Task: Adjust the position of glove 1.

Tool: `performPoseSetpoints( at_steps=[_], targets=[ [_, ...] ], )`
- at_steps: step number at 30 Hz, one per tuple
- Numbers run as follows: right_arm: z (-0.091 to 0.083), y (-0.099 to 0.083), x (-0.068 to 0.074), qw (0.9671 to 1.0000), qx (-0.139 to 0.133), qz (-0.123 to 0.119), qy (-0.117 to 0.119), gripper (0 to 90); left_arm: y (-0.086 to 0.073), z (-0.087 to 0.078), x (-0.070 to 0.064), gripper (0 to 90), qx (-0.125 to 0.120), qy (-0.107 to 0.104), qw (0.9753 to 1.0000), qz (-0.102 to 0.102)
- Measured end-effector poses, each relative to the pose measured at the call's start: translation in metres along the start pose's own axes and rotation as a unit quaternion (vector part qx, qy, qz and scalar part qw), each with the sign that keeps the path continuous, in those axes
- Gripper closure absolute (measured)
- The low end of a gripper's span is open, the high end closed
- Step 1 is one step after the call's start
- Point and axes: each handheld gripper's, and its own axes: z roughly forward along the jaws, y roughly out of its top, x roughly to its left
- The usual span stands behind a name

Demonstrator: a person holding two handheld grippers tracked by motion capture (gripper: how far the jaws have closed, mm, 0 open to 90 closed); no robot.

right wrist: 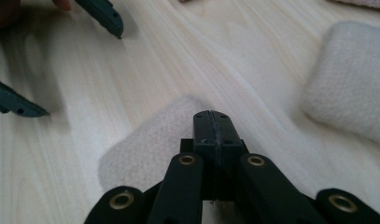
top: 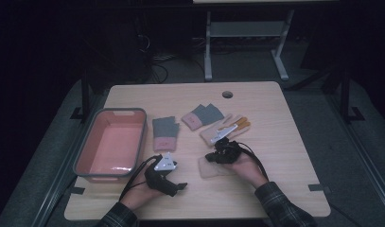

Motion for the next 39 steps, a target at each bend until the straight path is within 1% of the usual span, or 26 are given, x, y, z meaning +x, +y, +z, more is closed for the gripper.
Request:
performPoseSetpoints(
  at_steps=[1, 2, 3, 5, 6, 8, 11, 12, 15, 16, 18, 19, 20, 21, 22, 25, 26, 27, 28, 31, 32, 34, 36, 37, 38, 39],
  targets=[
    [0.0, 0.0, 0.0, 1.0, 0.0, 0.0, 0.0, 90.0, 0.0, 0.0, 0.0, 11.5, 0.0, 0.0, 1.0, 0.0],
    [-0.002, -0.002, 0.004, 1.0, 0.002, 0.003, 0.009, 90.0, 0.0, 0.0, 0.0, 11.5, 0.0, 0.0, 1.0, 0.0],
    [-0.002, -0.002, 0.004, 1.0, 0.002, 0.003, 0.009, 90.0, 0.0, 0.0, 0.0, 11.5, 0.0, 0.0, 1.0, 0.0],
    [-0.003, -0.006, 0.009, 0.9999, 0.006, -0.005, 0.014, 90.0, 0.0, 0.0, 0.0, 11.5, 0.0, 0.0, 1.0, 0.001],
    [-0.003, -0.006, 0.009, 0.9999, 0.006, -0.005, 0.014, 90.0, 0.0, 0.0, 0.0, 11.5, 0.0, 0.001, 1.0, 0.002],
    [-0.006, -0.011, 0.015, 0.9997, 0.006, -0.004, 0.023, 90.0, 0.0, 0.0, 0.0, 11.5, 0.0, 0.001, 1.0, 0.002],
    [-0.008, -0.016, 0.024, 0.9995, 0.008, -0.012, 0.028, 90.0, 0.0, 0.0, 0.0, 11.5, 0.0, 0.001, 1.0, 0.003],
    [-0.008, -0.016, 0.024, 0.9995, 0.008, -0.012, 0.028, 90.0, 0.0, 0.0, 0.0, 11.5, 0.0, 0.001, 1.0, 0.003],
    [-0.007, -0.019, 0.038, 0.9991, 0.008, -0.023, 0.034, 90.0, 0.0, 0.0, 0.0, 11.5, -0.001, 0.001, 1.0, 0.0],
    [-0.007, -0.019, 0.042, 0.9991, 0.009, -0.02, 0.036, 90.0, 0.0, 0.0, 0.0, 11.5, -0.002, 0.0, 1.0, -0.001],
    [-0.005, -0.019, 0.044, 0.999, 0.009, -0.024, 0.036, 90.0, 0.0, 0.0, 0.0, 11.5, -0.003, 0.0, 1.0, -0.002],
    [-0.004, -0.017, 0.048, 0.9985, 0.008, -0.043, 0.034, 90.0, 0.0, 0.0, 0.0, 11.5, -0.003, 0.001, 1.0, -0.002],
    [-0.005, -0.017, 0.05, 0.9985, 0.005, -0.047, 0.03, 90.0, 0.0, 0.0, 0.0, 11.5, -0.003, 0.001, 1.0, -0.002],
    [-0.005, -0.017, 0.05, 0.9985, 0.005, -0.047, 0.03, 90.0, 0.0, 0.0, 0.0, 11.5, -0.003, 0.001, 1.0, -0.002],
    [-0.012, -0.017, 0.049, 0.9987, -0.008, -0.044, 0.025, 90.0, 0.0, 0.0, 0.0, 11.5, -0.003, 0.001, 1.0, -0.002],
    [-0.021, -0.02, 0.047, 0.999, -0.018, -0.033, 0.023, 90.0, 0.0, 0.0, -0.001, 11.5, -0.003, 0.001, 1.0, -0.003],
    [-0.031, -0.028, 0.044, 0.9991, -0.026, -0.028, 0.018, 90.0, 0.0, 0.0, -0.001, 11.5, -0.003, 0.001, 1.0, -0.003],
    [-0.035, -0.032, 0.042, 0.9992, -0.029, -0.023, 0.016, 90.0, 0.0, 0.0, -0.001, 11.5, -0.003, 0.001, 1.0, -0.003],
    [-0.035, -0.032, 0.042, 0.9992, -0.029, -0.023, 0.016, 90.0, 0.0, 0.0, -0.001, 11.5, -0.003, 0.001, 1.0, -0.003],
    [-0.044, -0.045, 0.038, 0.9992, -0.035, -0.014, 0.012, 90.0, 0.0, 0.0, -0.001, 11.5, -0.003, 0.001, 1.0, -0.003],
    [-0.046, -0.049, 0.038, 0.999, -0.039, -0.011, 0.016, 90.0, 0.0, 0.0, -0.001, 11.5, -0.004, 0.001, 1.0, -0.003],
    [-0.045, -0.048, 0.039, 0.9989, -0.041, -0.014, 0.017, 90.0, 0.0, 0.0, -0.001, 11.5, -0.003, 0.001, 1.0, -0.003],
    [-0.039, -0.046, 0.042, 0.999, -0.034, -0.022, 0.019, 90.0, 0.0, 0.0, -0.001, 11.5, -0.003, 0.001, 1.0, -0.003],
    [-0.035, -0.045, 0.043, 0.9993, -0.024, -0.024, 0.015, 90.0, 0.0, 0.0, -0.001, 11.5, -0.002, 0.001, 1.0, -0.002],
    [-0.035, -0.045, 0.043, 0.9993, -0.024, -0.024, 0.015, 90.0, 0.0, 0.0, -0.001, 11.5, -0.002, 0.001, 1.0, -0.002],
    [-0.027, -0.046, 0.043, 0.9995, -0.004, -0.029, 0.012, 90.0, 0.0, 0.0, 0.0, 11.5, -0.001, 0.001, 1.0, -0.002]
  ],
)
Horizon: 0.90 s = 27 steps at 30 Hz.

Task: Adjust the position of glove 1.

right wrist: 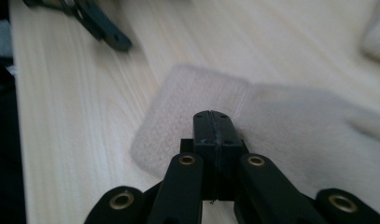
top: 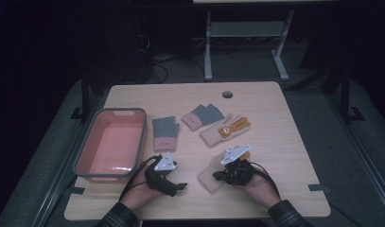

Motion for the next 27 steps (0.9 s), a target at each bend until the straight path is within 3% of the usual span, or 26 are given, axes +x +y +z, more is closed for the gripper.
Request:
performPoseSetpoints(
  at_steps=[3, 8, 12, 16, 18, 21, 27],
  targets=[
    [0.003, -0.001, 0.002, 0.9999, -0.002, 0.007, 0.012, 90.0, 0.0, 0.0, 0.0, 11.5, 0.0, 0.0, 1.0, 0.0],
    [0.007, 0.001, 0.01, 0.9997, 0.0, -0.001, 0.026, 90.0, 0.0, 0.0, 0.0, 11.5, 0.0, 0.0, 1.0, -0.001],
    [0.011, 0.004, 0.02, 0.999, 0.002, -0.017, 0.041, 90.0, 0.0, 0.0, 0.0, 11.5, 0.0, 0.0, 1.0, 0.0],
    [0.019, 0.009, 0.032, 0.997, 0.004, -0.053, 0.056, 90.0, 0.0, 0.0, 0.0, 11.5, 0.002, 0.0, 1.0, 0.002],
    [0.021, 0.01, 0.036, 0.9966, 0.005, -0.056, 0.06, 90.0, 0.0, 0.0, 0.0, 11.5, 0.002, 0.0, 1.0, 0.001],
    [0.02, 0.011, 0.037, 0.9966, 0.002, -0.059, 0.058, 90.0, 0.0, 0.0, 0.0, 11.5, 0.001, 0.0, 1.0, 0.002],
    [0.0, 0.009, 0.028, 0.9983, -0.021, -0.03, 0.046, 90.0, 0.0, 0.0, 0.0, 11.5, 0.0, 0.0, 1.0, 0.001]
  ],
)
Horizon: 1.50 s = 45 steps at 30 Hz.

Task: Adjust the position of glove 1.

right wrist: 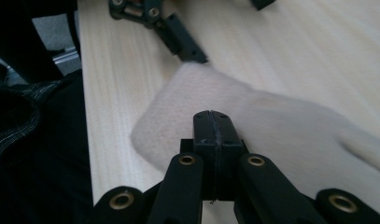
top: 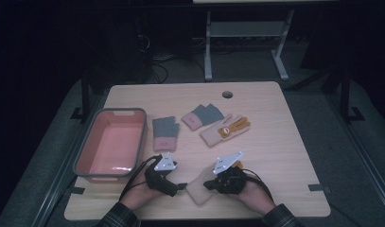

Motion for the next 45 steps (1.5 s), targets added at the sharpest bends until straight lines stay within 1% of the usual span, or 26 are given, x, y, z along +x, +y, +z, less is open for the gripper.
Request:
performPoseSetpoints(
  at_steps=[1, 2, 3, 6, 9, 14, 15, 16, 17, 18, 20, 22, 24, 28, 29, 32, 33, 34, 36, 38, 39, 40, 42, 43, 44, 45],
  targets=[
    [-0.004, 0.0, -0.001, 0.9999, -0.005, 0.01, -0.003, 90.0, 0.0, 0.0, 0.0, 11.5, -0.001, 0.0, 1.0, -0.001],
    [-0.007, -0.001, -0.004, 0.9999, -0.008, 0.006, -0.009, 90.0, 0.0, 0.0, 0.0, 11.5, -0.003, 0.0, 1.0, -0.004],
    [-0.011, -0.002, -0.005, 0.9997, -0.013, 0.014, -0.012, 90.0, 0.0, 0.0, 0.0, 11.5, -0.002, 0.0, 1.0, -0.002],
    [-0.018, -0.004, -0.011, 0.9994, -0.017, 0.016, -0.024, 90.0, 0.0, 0.0, 0.0, 11.5, -0.002, 0.0, 1.0, -0.002],
    [-0.03, -0.01, -0.021, 0.9981, -0.032, 0.034, -0.041, 89.7, 0.0, 0.0, 0.0, 11.5, -0.003, 0.0, 1.0, -0.002],
    [-0.044, -0.022, -0.032, 0.9963, -0.037, 0.047, -0.062, 87.6, 0.0, 0.0, 0.0, 11.5, -0.002, 0.001, 1.0, -0.002],
    [-0.044, -0.022, -0.032, 0.9963, -0.037, 0.047, -0.062, 87.6, 0.0, 0.0, 0.0, 11.5, -0.002, 0.001, 1.0, -0.002],
    [-0.047, -0.025, -0.033, 0.9958, -0.037, 0.051, -0.067, 86.8, 0.0, 0.0, 0.0, 11.5, -0.001, 0.0, 1.0, -0.002],
    [-0.052, -0.031, -0.037, 0.9945, -0.038, 0.06, -0.077, 83.8, 0.0, 0.0, 0.0, 11.5, -0.001, 0.001, 1.0, -0.002],
    [-0.052, -0.031, -0.037, 0.9945, -0.038, 0.06, -0.077, 83.8, 0.0, 0.0, 0.0, 11.5, -0.001, 0.001, 1.0, -0.002],
    [-0.059, -0.038, -0.041, 0.9934, -0.039, 0.063, -0.087, 81.8, 0.0, 0.0, 0.0, 11.5, -0.002, 0.0, 1.0, -0.002],
    [-0.065, -0.044, -0.045, 0.992, -0.041, 0.069, -0.098, 77.8, 0.0, 0.0, 0.0, 11.5, -0.002, 0.001, 1.0, 0.0],
    [-0.072, -0.054, -0.048, 0.9897, -0.043, 0.075, -0.114, 71.1, 0.0, 0.0, 0.0, 11.4, -0.001, 0.002, 1.0, 0.0],
    [-0.079, -0.068, -0.054, 0.987, -0.043, 0.086, -0.129, 58.6, 0.0, 0.0, 0.0, 11.4, -0.001, 0.005, 1.0, 0.0],
    [-0.079, -0.068, -0.054, 0.987, -0.043, 0.086, -0.129, 58.6, 0.0, 0.0, 0.0, 11.4, -0.001, 0.005, 1.0, 0.0],
    [-0.083, -0.079, -0.059, 0.9851, -0.04, 0.094, -0.138, 47.8, 0.0, 0.0, 0.0, 11.4, -0.001, 0.005, 1.0, 0.0],
    [-0.085, -0.087, -0.062, 0.9831, -0.042, 0.101, -0.147, 38.3, 0.0, 0.0, 0.0, 11.4, -0.001, 0.005, 1.0, 0.0],
    [-0.084, -0.091, -0.063, 0.9815, -0.042, 0.104, -0.155, 36.1, 0.0, 0.0, 0.001, 11.4, -0.001, 0.005, 1.0, 0.001],
    [-0.084, -0.097, -0.066, 0.9802, -0.043, 0.106, -0.162, 30.4, 0.0, 0.0, 0.001, 11.4, -0.001, 0.005, 1.0, 0.001],
    [-0.083, -0.098, -0.067, 0.9794, -0.043, 0.106, -0.166, 28.6, 0.0, 0.0, 0.001, 11.4, -0.001, 0.005, 1.0, 0.001],
    [-0.082, -0.1, -0.069, 0.9787, -0.041, 0.106, -0.171, 26.1, 0.0, 0.0, 0.0, 11.4, -0.001, 0.005, 1.0, 0.0],
    [-0.08, -0.101, -0.07, 0.9779, -0.041, 0.101, -0.179, 24.4, 0.0, 0.0, 0.0, 11.4, -0.001, 0.005, 1.0, -0.001],
    [-0.078, -0.101, -0.071, 0.9775, -0.041, 0.098, -0.182, 23.5, -0.001, 0.0, 0.0, 11.4, -0.001, 0.004, 1.0, 0.0],
    [-0.075, -0.102, -0.071, 0.9773, -0.036, 0.102, -0.182, 18.7, 0.0, -0.001, 0.001, 11.4, 0.0, 0.003, 1.0, 0.001],
    [-0.073, -0.103, -0.071, 0.9765, -0.033, 0.103, -0.186, 17.4, 0.0, -0.001, 0.0, 11.5, 0.003, 0.002, 1.0, 0.001],
    [-0.073, -0.103, -0.071, 0.9765, -0.033, 0.103, -0.186, 17.4, 0.001, -0.002, 0.001, 11.5, 0.008, 0.001, 0.9999, 0.006]
  ],
)
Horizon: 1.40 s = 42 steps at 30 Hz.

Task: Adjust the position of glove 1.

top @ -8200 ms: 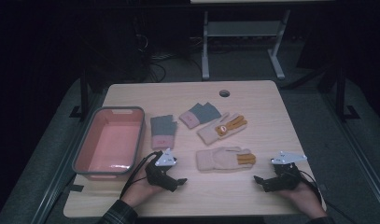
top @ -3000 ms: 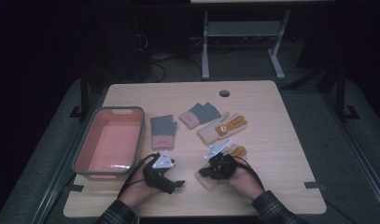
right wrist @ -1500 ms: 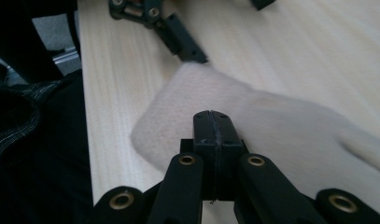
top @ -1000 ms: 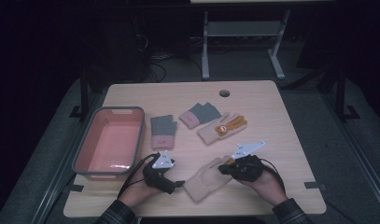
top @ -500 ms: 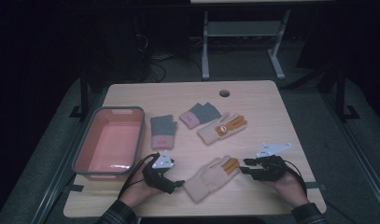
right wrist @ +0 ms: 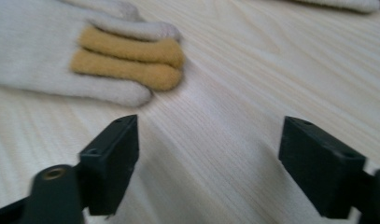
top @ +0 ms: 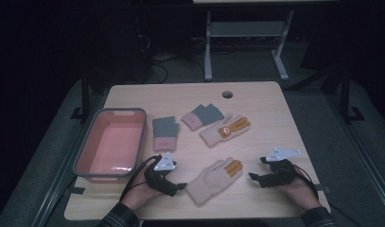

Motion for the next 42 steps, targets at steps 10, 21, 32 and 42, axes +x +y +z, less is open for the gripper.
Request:
performPoseSetpoints(
  at_steps=[10, 21, 32, 42],
  targets=[
    [0.004, -0.004, 0.0, 0.9999, -0.006, -0.011, 0.003, 12.2, 0.009, -0.006, 0.002, 11.9, 0.001, -0.001, 1.0, -0.009],
    [0.005, -0.003, 0.001, 0.9999, -0.001, -0.013, 0.008, 9.5, 0.032, -0.001, 0.01, 12.0, -0.001, 0.003, 0.9996, -0.027],
    [0.005, -0.003, 0.001, 0.9999, -0.001, -0.013, 0.008, 9.5, 0.06, 0.008, 0.022, 11.8, 0.015, 0.018, 0.9996, -0.014],
    [0.005, -0.003, 0.001, 0.9999, -0.002, -0.013, 0.008, 9.5, 0.083, 0.023, 0.034, 11.5, 0.011, 0.007, 0.9997, -0.021]
  ],
)
